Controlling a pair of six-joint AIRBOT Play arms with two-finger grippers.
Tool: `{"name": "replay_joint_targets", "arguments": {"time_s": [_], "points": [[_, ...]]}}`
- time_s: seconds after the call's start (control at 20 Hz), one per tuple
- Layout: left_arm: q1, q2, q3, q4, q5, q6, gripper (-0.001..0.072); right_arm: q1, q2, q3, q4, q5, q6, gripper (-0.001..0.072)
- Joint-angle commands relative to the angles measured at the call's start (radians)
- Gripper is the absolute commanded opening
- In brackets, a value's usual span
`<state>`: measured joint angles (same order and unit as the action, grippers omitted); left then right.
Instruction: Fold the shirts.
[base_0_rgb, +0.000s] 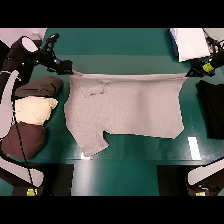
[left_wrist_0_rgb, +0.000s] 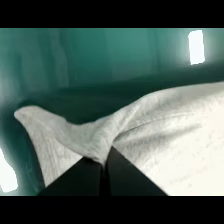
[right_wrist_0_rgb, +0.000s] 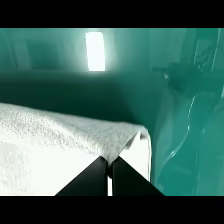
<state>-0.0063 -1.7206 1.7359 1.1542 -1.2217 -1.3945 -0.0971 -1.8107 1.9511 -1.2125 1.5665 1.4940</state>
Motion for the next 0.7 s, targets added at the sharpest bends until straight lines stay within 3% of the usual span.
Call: {"name": "replay_joint_targets", "arguments": {"time_s": [0.0,0.35,0.4,0.45,0.5,0.65], "points": [[0.001,0.023,-0.033,0.077,-0.124,-0.023,0.002,0.006,0.088,-0.152,-0.002,-0.034,-0.037,0.0013],[0.0,0.105,-0.402,0.039,-0.059,-0.03,0.0028,0.029,0.238,-0.574,0.0,-0.213,-0.04,0.0014],[0.0,0.105,-0.425,0.035,-0.051,-0.031,0.0244,0.029,0.242,-0.598,0.027,-0.221,-0.04,0.0019],[0.0,0.105,-0.435,0.035,-0.053,-0.035,0.0512,0.029,0.241,-0.606,0.047,-0.223,-0.041,0.0158],[0.0,0.111,-0.436,0.035,-0.061,-0.042,0.0477,0.029,0.242,-0.604,0.046,-0.221,-0.041,0.0371],[0.0,0.23,-0.46,0.095,-0.083,-0.047,0.0478,0.026,0.29,-0.581,0.042,-0.157,-0.046,0.0401]]}}
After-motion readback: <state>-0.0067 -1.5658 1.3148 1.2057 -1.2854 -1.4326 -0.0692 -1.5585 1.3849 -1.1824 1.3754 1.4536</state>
